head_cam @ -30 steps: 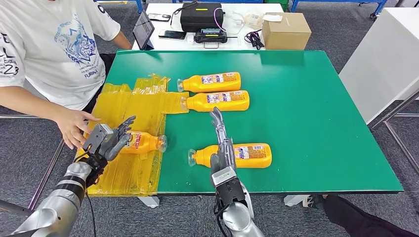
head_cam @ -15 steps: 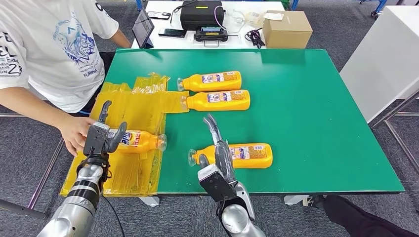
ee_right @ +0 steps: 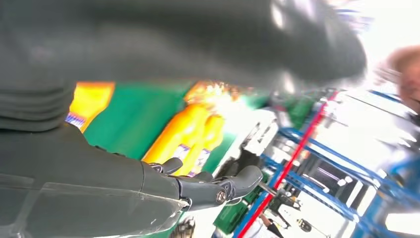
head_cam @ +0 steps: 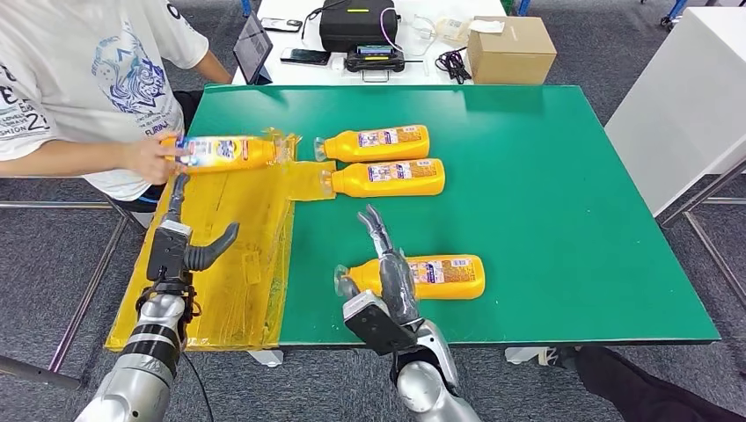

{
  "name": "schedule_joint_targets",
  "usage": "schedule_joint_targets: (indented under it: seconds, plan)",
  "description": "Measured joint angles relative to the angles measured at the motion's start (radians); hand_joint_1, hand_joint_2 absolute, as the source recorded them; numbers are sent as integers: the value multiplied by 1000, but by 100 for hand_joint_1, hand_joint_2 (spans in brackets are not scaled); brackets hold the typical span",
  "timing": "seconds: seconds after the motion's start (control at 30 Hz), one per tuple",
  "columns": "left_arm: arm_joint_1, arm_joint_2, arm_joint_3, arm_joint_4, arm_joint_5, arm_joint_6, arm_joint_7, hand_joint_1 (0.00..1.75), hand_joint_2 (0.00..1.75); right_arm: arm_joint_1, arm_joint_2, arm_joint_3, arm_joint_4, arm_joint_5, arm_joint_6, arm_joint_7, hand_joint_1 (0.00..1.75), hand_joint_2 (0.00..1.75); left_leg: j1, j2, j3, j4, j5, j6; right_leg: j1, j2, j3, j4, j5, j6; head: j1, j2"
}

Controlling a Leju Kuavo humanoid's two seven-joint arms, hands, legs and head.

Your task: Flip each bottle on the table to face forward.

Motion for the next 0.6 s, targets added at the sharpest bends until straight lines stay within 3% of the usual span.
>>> schedule_joint_targets:
  seconds: [0.2, 0.37, 0.6]
  plan:
    - [81, -9, -31, -137, 45, 95, -20, 0, 175, -54, -144, 1, 24, 160, 143, 176, 0, 175, -2, -1, -1, 0, 0, 0, -1, 0, 0, -1, 0, 1, 0, 0]
    - [133, -15, -67, -198, 51, 99, -21, 0, 175, -101, -271, -1, 57, 184, 238, 226, 0, 175, -2, -1, -1, 1, 0, 0, -2, 0, 0, -1, 1, 1, 0, 0]
    - [142, -27, -108, -200, 58, 82, -21, 0, 175, -166, -393, 6, 92, 173, 340, 280, 0, 175, -2, 0, -1, 1, 0, 0, -1, 0, 0, -1, 1, 2, 0, 0]
